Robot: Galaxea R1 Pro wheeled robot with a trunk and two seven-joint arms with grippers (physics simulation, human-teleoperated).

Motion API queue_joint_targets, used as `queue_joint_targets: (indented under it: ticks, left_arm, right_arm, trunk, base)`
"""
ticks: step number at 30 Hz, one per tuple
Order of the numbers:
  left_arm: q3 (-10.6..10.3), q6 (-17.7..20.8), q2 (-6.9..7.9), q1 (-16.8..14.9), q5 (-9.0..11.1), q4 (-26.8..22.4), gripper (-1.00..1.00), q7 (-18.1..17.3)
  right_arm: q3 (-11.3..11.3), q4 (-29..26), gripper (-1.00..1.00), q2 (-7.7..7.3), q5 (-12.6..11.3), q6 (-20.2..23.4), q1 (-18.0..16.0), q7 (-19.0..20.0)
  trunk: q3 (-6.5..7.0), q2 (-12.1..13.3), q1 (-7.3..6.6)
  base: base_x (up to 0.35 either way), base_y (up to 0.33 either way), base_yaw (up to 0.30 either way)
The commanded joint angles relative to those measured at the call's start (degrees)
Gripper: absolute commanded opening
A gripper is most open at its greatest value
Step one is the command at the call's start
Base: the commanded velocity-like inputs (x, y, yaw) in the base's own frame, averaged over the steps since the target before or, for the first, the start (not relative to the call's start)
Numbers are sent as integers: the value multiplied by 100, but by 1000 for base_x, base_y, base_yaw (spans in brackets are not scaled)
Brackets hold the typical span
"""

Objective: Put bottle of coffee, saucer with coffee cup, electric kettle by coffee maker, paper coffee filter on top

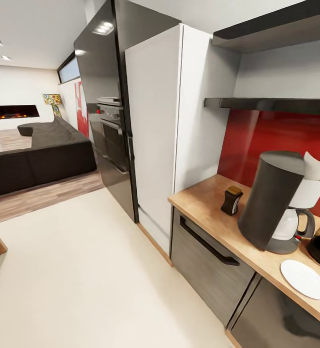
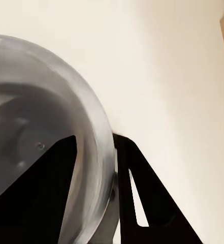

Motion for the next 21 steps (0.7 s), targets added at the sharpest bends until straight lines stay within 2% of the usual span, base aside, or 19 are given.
queue_joint_targets:
  ticks: [1,21]
  left_arm:
    - [26,-7,-3,3,-16,-11,100,8]
    - [25,-7,-3,3,-16,-11,100,8]
  right_arm:
    - [-21,-14,-100,1,41,37,-1,22]
    - [-21,-14,-100,1,41,37,-1,22]
  trunk:
    - [-8,-6,5]
    - [-8,-6,5]
  base:
    - [316,156,-260]
    - [297,216,-260]
